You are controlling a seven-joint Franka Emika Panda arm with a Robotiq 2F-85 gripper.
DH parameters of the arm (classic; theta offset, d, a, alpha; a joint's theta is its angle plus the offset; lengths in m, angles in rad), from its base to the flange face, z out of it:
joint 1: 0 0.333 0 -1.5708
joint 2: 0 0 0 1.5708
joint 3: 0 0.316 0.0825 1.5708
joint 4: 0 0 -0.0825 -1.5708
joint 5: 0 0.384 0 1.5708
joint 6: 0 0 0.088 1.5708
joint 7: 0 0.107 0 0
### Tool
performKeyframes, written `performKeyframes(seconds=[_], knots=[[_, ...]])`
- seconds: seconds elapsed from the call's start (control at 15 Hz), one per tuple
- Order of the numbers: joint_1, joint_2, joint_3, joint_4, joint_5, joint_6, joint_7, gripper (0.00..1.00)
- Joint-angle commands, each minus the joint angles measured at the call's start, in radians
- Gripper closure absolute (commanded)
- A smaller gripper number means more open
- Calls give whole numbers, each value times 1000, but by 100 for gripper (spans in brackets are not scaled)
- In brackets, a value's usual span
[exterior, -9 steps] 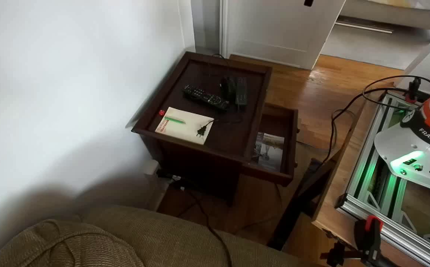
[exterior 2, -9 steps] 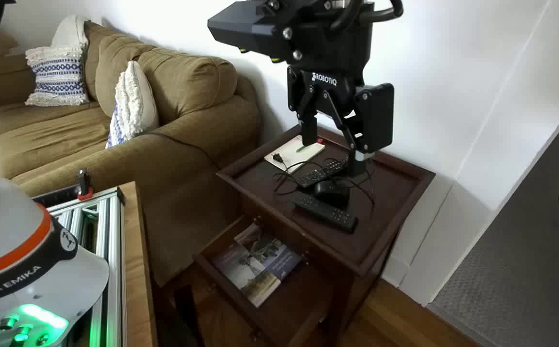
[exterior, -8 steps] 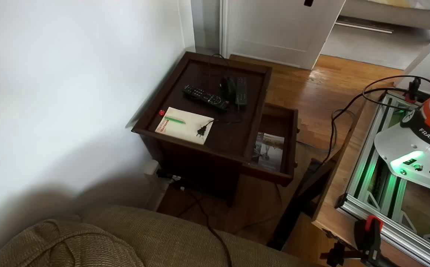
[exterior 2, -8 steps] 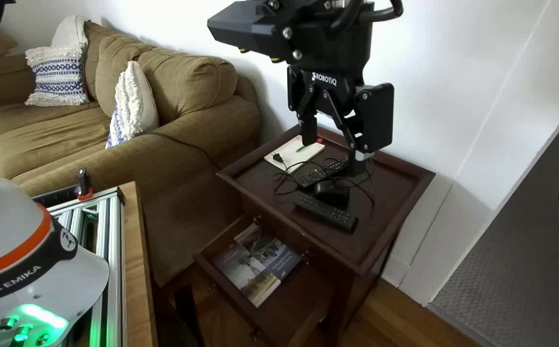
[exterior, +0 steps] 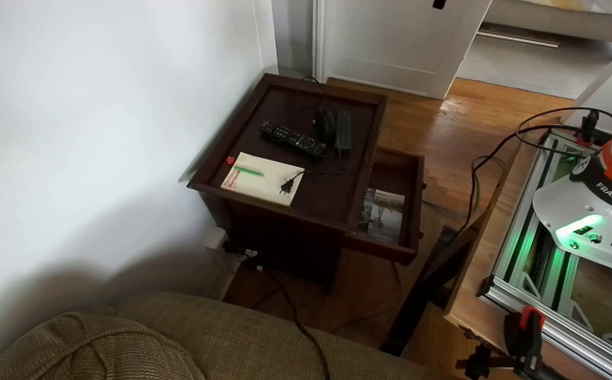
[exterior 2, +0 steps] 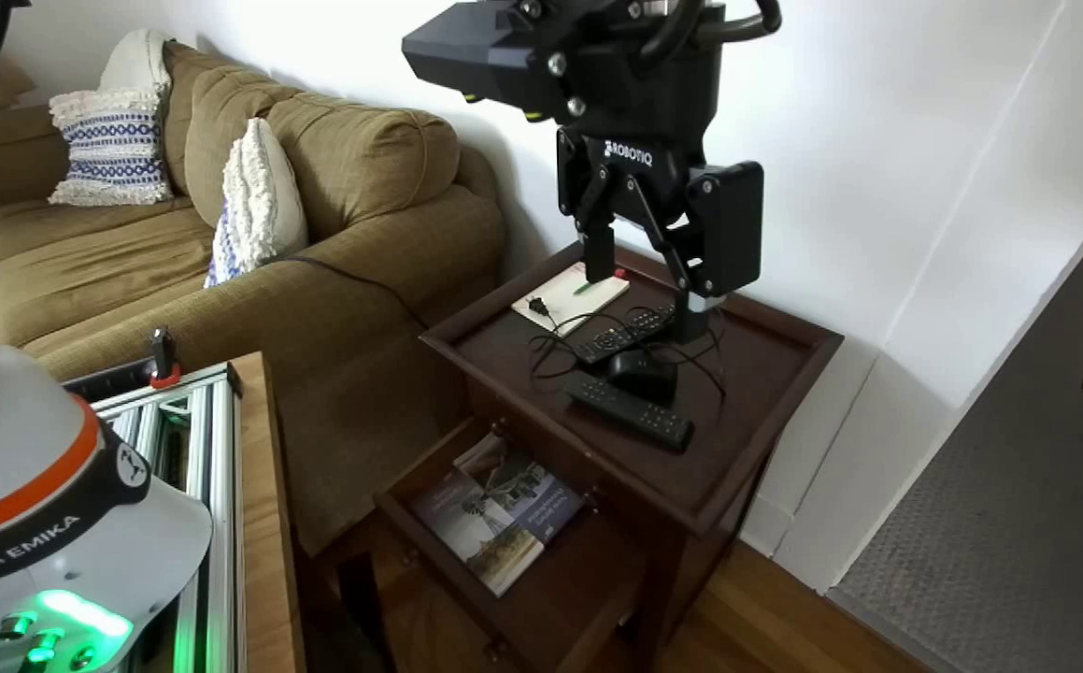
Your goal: Turn over the black object
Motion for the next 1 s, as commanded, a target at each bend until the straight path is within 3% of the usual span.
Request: performKeyframes(seconds=[0.0, 0.2, 0.6, 0.8, 0.93], knots=[[-3, 0, 3, 1, 1, -2, -1, 0], [42, 138, 24, 129, 86, -35, 15, 0], [85, 426, 62, 374, 452, -155, -75, 0], [73, 572, 103, 475, 469, -236, 23, 0], [75, 639, 114, 495, 442, -194, 98, 0]])
